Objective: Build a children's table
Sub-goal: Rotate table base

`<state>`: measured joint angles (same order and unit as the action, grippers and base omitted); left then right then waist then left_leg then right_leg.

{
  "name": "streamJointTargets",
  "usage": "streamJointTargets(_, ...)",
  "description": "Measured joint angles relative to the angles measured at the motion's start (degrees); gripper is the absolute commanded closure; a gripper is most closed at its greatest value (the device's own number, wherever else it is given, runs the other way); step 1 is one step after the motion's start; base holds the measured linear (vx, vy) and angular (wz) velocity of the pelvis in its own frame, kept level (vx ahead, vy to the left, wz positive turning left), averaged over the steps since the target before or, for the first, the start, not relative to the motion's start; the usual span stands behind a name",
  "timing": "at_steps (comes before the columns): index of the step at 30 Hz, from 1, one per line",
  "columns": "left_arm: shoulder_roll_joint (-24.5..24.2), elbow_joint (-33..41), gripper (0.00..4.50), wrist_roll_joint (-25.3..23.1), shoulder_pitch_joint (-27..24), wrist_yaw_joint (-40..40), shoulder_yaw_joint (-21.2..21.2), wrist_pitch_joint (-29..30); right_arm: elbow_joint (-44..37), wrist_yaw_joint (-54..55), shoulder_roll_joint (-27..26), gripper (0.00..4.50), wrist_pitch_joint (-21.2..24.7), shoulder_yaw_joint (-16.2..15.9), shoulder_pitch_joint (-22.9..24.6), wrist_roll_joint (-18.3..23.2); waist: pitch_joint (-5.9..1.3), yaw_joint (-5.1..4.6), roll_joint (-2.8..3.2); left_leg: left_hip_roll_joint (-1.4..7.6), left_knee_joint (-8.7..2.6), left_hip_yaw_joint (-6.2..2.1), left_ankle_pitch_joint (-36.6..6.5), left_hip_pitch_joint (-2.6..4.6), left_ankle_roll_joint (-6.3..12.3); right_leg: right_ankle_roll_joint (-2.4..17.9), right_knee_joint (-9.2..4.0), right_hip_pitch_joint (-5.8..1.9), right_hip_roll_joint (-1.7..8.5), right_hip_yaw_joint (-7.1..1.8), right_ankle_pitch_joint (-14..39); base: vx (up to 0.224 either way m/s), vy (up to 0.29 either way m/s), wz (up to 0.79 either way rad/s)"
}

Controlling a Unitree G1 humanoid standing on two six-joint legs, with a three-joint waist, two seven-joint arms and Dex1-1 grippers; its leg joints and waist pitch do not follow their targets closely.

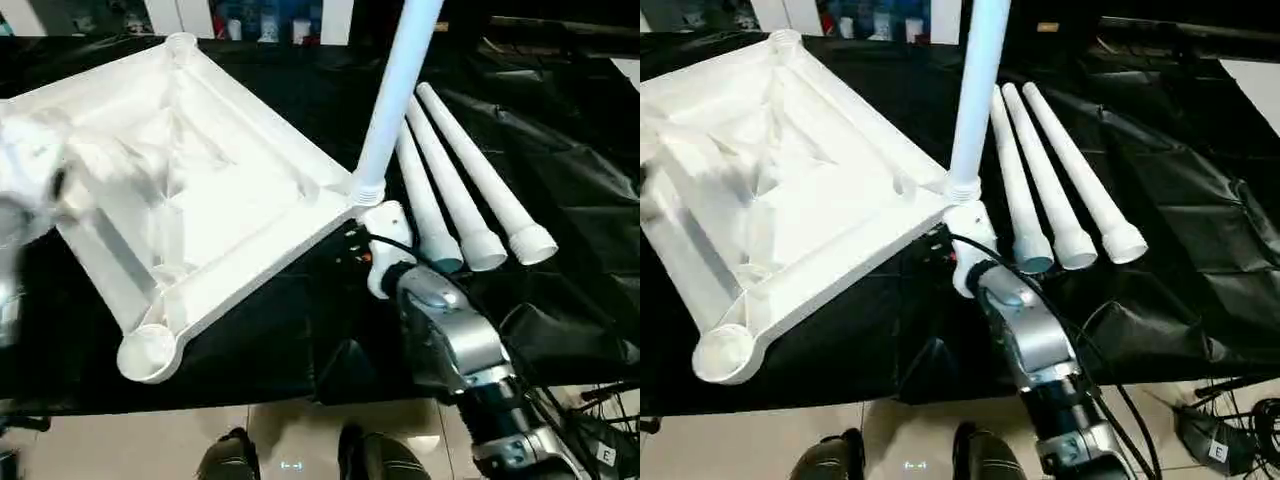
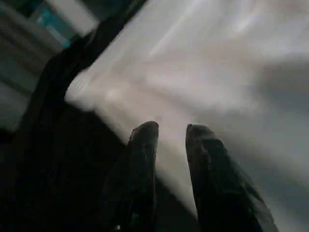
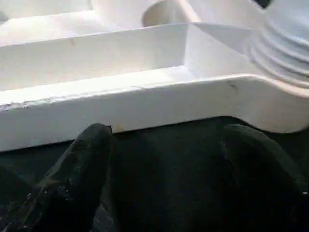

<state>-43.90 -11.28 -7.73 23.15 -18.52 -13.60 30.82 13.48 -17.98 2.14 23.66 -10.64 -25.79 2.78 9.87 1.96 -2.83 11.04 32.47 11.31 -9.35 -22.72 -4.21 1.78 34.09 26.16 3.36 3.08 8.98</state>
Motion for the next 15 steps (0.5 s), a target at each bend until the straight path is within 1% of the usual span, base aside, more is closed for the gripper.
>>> streamJointTargets(5,-1.99,-0.57,3.34,-0.46,-3.22,-2.76,0.86,3.22,2.75,-0.3,-0.75,0.62,-0.52,-0.04,-1.65,-0.16,0.07,0.14,-0.2,0.0,0.01,0.0,0.02,0.03,-0.03,0.02,0.03,-0.04,0.0,0.0,-0.01,0.0,0.0,0.0)
streamJointTargets(10,-3.55,1.6,3.34,-0.27,-7.45,-7.62,3.45,7.08,5.8,-1.31,-1.12,0.62,-1.9,-0.1,-3.56,-0.2,0.11,-0.2,-0.36,0.02,0.0,0.0,0.03,0.17,-0.05,0.07,0.08,-0.1,-0.01,-0.02,-0.05,0.0,0.0,0.0)
streamJointTargets(13,-3.82,2.89,3.34,0.86,-8.74,-9.73,3.83,8.66,7.48,-1.42,-1.31,0.62,-2.84,-0.01,-4.35,-0.18,0.1,-0.22,-0.39,0.03,-0.02,0.0,0.05,0.26,-0.08,0.08,0.13,-0.14,-0.03,-0.02,-0.05,0.0,0.0,0.0)
streamJointTargets(15,-4.18,6.32,3.34,2.96,-10.22,-12.64,4.41,10.59,9.37,-1.82,-1.48,0.62,-3.77,0.05,-5.42,-0.17,0.1,-0.23,-0.39,0.03,-0.02,0.01,0.05,0.32,-0.09,0.1,0.14,-0.18,-0.03,-0.03,-0.07,0.0,0.0,0.0)
